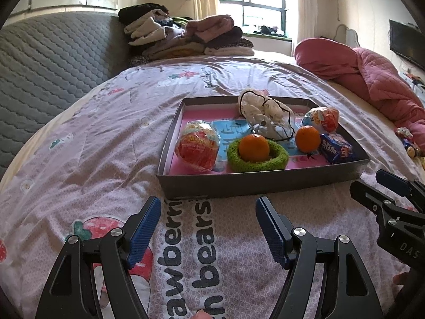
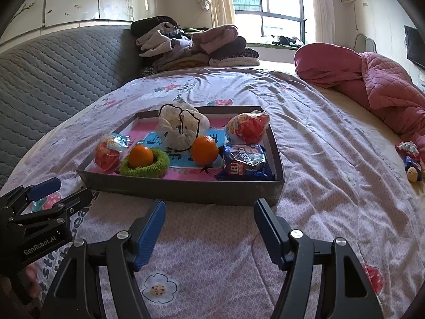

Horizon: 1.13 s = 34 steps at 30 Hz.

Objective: Organize objects

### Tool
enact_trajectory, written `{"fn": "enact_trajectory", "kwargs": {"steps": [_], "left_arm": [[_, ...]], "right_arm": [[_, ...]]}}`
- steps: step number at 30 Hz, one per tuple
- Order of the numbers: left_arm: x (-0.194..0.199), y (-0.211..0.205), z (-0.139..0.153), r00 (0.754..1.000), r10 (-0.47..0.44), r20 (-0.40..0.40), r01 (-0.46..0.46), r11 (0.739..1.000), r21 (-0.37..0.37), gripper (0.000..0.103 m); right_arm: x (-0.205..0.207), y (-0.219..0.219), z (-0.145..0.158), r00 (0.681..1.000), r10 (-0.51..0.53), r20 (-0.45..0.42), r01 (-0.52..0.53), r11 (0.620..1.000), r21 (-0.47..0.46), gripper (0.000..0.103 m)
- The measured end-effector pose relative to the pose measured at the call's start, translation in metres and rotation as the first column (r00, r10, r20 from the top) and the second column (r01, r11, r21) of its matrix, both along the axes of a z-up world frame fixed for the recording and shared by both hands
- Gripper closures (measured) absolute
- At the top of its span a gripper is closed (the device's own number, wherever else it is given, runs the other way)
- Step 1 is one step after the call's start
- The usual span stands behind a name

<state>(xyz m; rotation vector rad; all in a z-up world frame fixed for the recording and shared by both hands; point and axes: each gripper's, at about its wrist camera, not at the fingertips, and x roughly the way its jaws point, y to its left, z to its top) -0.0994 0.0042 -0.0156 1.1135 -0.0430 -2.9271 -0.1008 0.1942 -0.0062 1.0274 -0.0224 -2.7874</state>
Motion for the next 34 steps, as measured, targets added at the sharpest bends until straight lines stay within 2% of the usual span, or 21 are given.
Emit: {"fn": "enact_trajectory", "kwargs": {"steps": [18,34], "left_arm": [[0.001,0.003,-0.007,1.000,-0.013,0.020,0.014,1.000,-0.021,0.028],[0.000,0.002,-0.008,1.000,-0.015,0.023,0.015,1.000,-0.002,0.028]], "right_arm": [[-0.003,-0.001,-0.010,1.000,-0.001,0.027,0.001,1.000,0.001,0.035],[-0.003,-0.002,-0.012,0.999,0.005,0.041,-0.005,1.000,0.002,0.035]]}}
